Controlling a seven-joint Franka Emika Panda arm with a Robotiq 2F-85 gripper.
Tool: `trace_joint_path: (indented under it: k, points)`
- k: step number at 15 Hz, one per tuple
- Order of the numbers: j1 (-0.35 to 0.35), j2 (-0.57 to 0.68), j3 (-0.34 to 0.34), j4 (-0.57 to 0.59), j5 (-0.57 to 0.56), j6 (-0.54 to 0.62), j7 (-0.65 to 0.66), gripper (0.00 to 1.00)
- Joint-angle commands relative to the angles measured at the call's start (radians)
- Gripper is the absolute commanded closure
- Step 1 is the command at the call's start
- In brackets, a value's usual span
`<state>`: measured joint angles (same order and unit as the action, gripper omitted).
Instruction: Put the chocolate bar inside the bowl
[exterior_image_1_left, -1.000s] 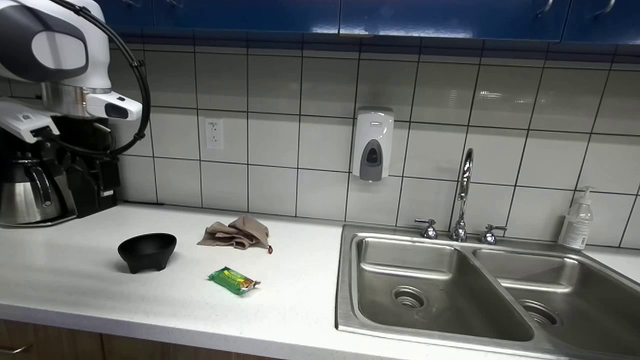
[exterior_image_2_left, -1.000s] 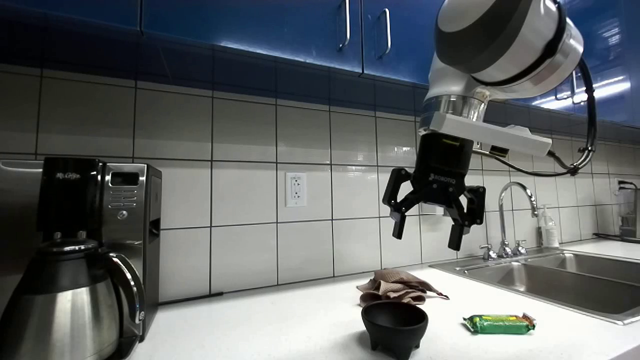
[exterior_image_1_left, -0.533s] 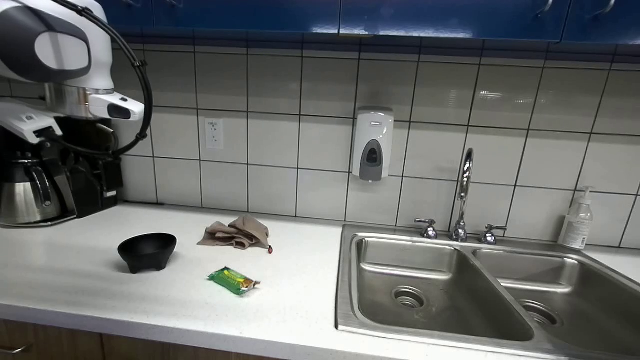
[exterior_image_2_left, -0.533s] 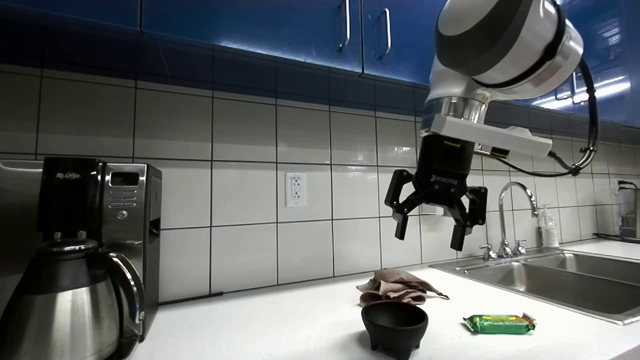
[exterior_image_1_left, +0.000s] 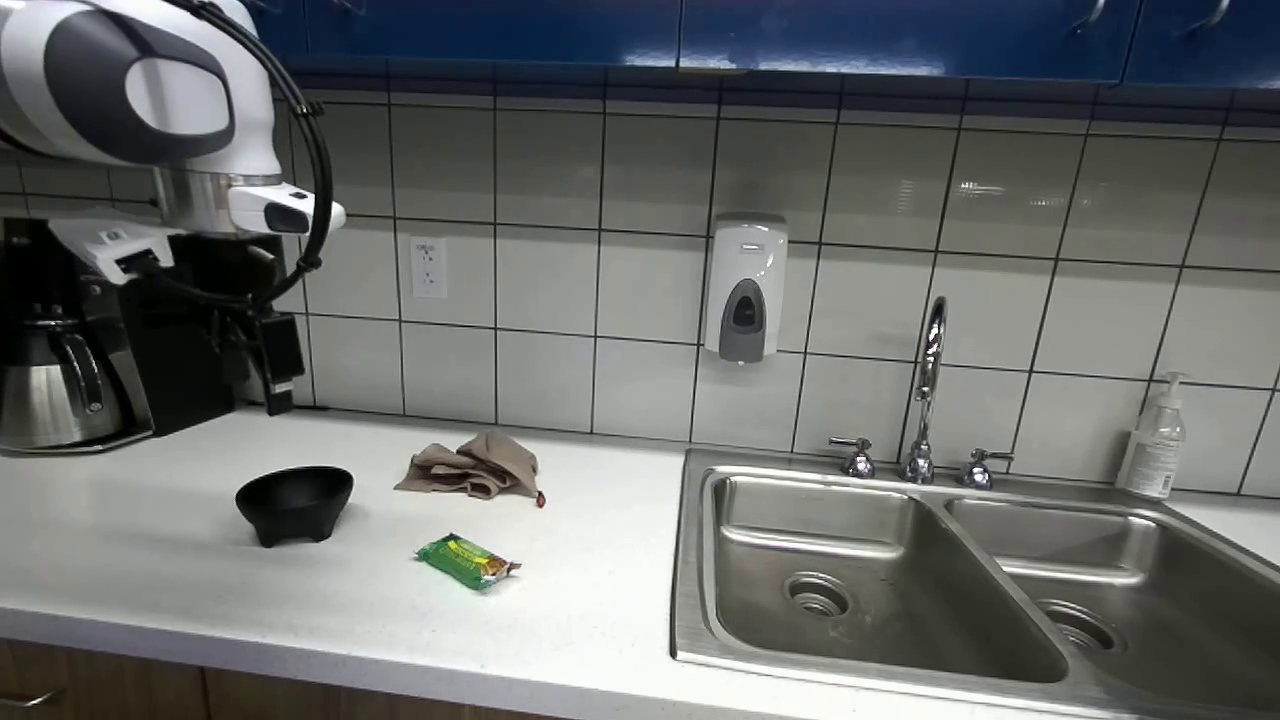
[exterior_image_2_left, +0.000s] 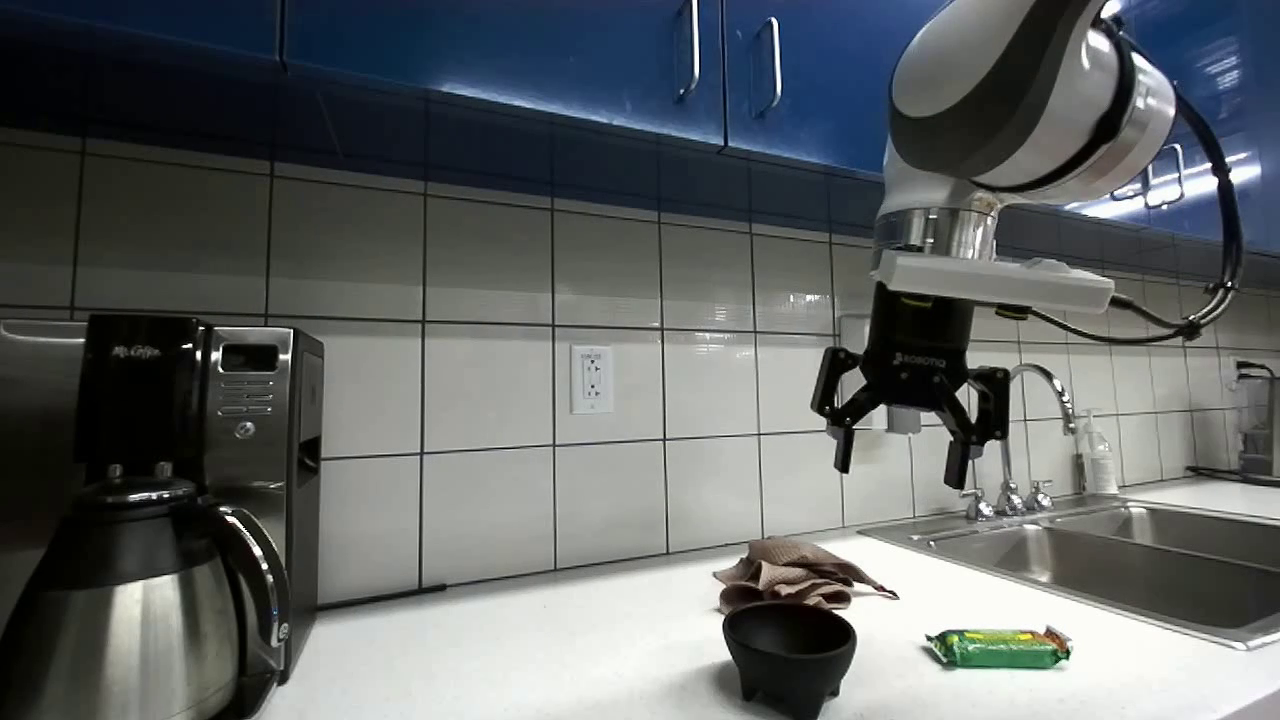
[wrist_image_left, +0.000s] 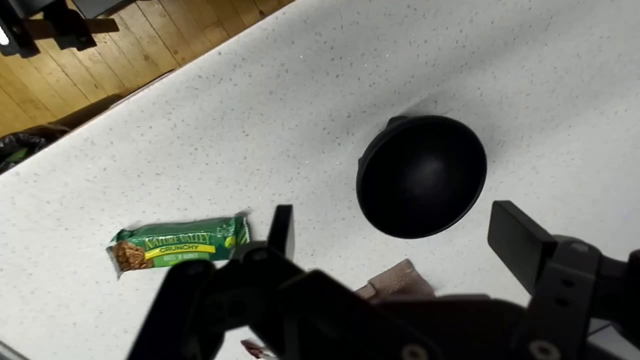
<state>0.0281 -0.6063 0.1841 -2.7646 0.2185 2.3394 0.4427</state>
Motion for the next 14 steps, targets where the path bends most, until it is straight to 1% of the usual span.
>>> trace_joint_path:
  k: [1, 5, 9, 14]
  points:
    - [-0.064, -0.004, 0.007, 0.009, -0.036, -0.008, 0.089, 0.0]
    - [-0.12, 0.01, 0.008, 0.012, -0.039, -0.001, 0.171, 0.0]
    - [-0.159, 0.023, 0.01, 0.012, -0.05, 0.008, 0.259, 0.0]
    - [-0.198, 0.078, 0.014, 0.025, -0.098, 0.019, 0.373, 0.0]
